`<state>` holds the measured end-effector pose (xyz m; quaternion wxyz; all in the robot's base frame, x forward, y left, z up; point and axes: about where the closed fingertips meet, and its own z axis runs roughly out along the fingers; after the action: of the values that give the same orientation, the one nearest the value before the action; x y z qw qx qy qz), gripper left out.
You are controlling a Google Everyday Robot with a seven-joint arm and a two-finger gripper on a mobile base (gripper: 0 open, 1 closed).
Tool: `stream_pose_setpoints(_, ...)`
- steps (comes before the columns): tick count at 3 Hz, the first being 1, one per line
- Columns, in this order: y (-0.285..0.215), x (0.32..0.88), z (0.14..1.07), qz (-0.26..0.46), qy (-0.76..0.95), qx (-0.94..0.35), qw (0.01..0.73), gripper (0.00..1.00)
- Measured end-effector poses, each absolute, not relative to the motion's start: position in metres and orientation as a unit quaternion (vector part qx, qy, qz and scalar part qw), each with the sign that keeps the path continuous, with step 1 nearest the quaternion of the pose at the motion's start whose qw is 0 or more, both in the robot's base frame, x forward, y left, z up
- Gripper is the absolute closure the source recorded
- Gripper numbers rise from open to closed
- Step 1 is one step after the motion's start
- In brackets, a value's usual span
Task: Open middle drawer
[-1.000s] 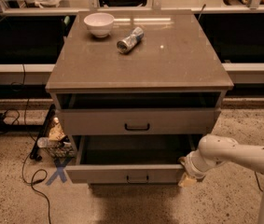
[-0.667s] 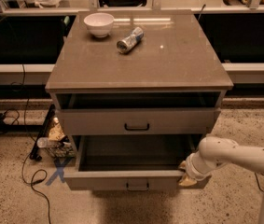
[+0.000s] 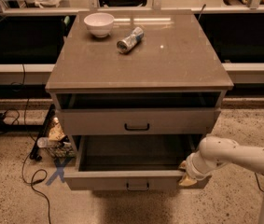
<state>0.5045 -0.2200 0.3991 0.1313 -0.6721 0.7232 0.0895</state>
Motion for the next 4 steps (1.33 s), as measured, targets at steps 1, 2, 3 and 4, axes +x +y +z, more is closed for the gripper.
stream_pose_setpoints(1, -0.222, 0.481, 0.398, 0.087, 0.739, -0.653, 0.142, 1.0)
stream_pose_setpoints(2, -0.222, 0.481, 0.398, 0.087, 0.739, -0.653, 0.142, 1.0)
stream_pose_setpoints(3, -0.223, 0.462, 0.397, 0.084, 0.751, -0.637, 0.153, 1.0)
stream_pose_setpoints(4, -0.223, 0.454, 0.399, 0.082, 0.757, -0.629, 0.159, 1.0)
